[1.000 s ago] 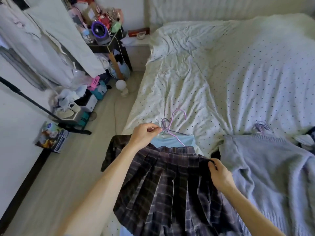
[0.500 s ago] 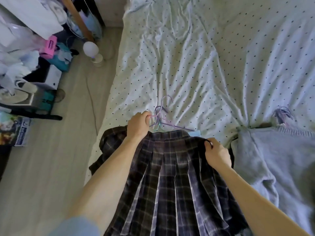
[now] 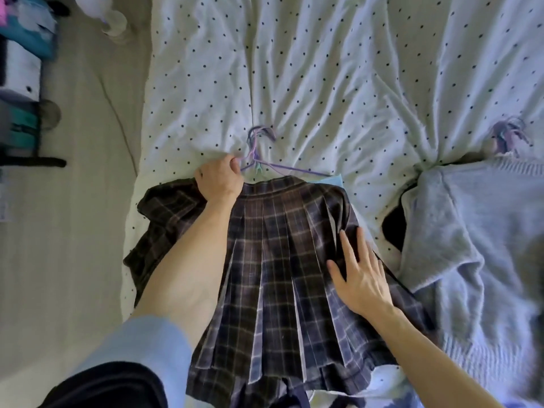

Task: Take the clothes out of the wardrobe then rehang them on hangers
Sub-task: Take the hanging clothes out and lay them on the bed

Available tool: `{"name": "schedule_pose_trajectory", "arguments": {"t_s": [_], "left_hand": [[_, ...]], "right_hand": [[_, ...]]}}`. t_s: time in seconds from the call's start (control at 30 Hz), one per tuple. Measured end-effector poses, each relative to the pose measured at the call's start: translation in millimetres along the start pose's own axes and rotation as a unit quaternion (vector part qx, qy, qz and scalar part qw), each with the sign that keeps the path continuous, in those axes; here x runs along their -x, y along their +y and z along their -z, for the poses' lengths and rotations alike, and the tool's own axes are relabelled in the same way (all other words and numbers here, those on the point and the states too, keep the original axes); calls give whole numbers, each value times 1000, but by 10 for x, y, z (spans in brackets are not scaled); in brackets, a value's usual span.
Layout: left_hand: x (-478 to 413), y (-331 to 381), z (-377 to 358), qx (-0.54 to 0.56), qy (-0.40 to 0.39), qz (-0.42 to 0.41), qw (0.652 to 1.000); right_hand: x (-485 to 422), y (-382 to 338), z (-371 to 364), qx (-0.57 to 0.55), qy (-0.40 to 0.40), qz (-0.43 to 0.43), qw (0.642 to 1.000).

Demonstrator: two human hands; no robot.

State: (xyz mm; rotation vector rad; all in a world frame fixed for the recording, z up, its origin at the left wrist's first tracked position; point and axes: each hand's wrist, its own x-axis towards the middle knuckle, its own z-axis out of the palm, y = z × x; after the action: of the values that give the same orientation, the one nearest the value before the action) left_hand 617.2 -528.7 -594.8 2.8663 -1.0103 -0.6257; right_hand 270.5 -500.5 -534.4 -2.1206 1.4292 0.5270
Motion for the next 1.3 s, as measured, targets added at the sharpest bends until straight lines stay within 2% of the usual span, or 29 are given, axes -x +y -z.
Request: {"name": "schedule_pose_trajectory", "arguments": {"t_s": [0.1,0.23,0.47,0.6,0.77,0.9,1.03,1.2,1.3], "left_hand": [[105,-4,143,-56,-48,-27,997],[584,33,359,-89,-57,-91,990],[2214,396,624,-107,-142,-198,964],[3088,727,695,-132,-206,-242,939],[3903,1340,727,-154,-238,-335,899],[4517,2031,727,-153,-210,-433,863],[5239,2832,694,-166,-172,-540,807],[6336,3821,579,-162,-128,-659,723],[7082,4302,487,-163,-116,-722,662]], "right_hand": [[60,8,65,-21,-33,-3,999],[265,-25,331,-54,-42,-8,998],[1223,101,888,-180,-103,-29,978],[1962,416,956,-202,-77,-32,976],[2869,1101,968,-190,20,-60,980],[3675,1803,1041,-182,176,-85,964],[4453,2572,1057,-134,355,-152,913],[5423,3451,984,-181,439,-291,831],[6009,3859,901,-201,449,-364,791]]}}
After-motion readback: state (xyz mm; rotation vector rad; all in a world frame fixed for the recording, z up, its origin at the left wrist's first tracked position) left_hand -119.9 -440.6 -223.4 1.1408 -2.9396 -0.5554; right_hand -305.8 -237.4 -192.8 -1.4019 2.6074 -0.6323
